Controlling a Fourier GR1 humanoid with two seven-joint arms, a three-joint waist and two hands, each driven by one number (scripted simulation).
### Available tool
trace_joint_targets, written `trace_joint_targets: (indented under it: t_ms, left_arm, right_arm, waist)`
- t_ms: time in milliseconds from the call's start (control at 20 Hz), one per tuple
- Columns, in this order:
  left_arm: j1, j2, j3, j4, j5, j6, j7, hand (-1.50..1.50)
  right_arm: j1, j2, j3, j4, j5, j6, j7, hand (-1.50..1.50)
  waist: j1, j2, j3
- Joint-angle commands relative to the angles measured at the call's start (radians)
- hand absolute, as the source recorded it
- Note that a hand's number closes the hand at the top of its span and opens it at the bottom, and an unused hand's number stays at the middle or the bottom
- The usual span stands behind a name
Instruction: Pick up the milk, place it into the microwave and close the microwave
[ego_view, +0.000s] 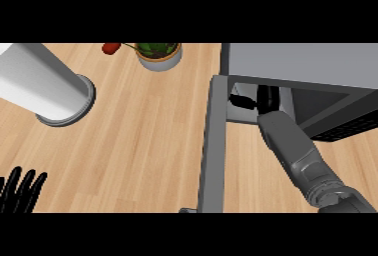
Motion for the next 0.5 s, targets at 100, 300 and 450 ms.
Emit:
trace_joint_targets:
  t_ms: [100, 300, 450]
  left_arm:
    - [0.029, -0.016, -0.004, -0.008, -0.011, -0.004, -0.012, -1.5]
    - [0.01, -0.013, -0.004, -0.023, 0.002, 0.017, 0.023, -1.5]
    - [0.036, -0.002, 0.029, 0.022, -0.014, -0.024, -0.036, -1.5]
  right_arm:
    - [0.064, 0.057, -0.091, -0.06, -0.096, 0.158, -0.128, -1.5]
    - [0.1, 0.044, -0.117, -0.044, -0.117, 0.242, -0.185, -1.5]
    - [0.168, 0.054, -0.132, -0.037, -0.128, 0.286, -0.262, -1.5]
  waist:
    - [-0.028, -0.021, 0.0]
    - [-0.038, -0.02, -0.001]
    - [-0.059, -0.034, -0.003]
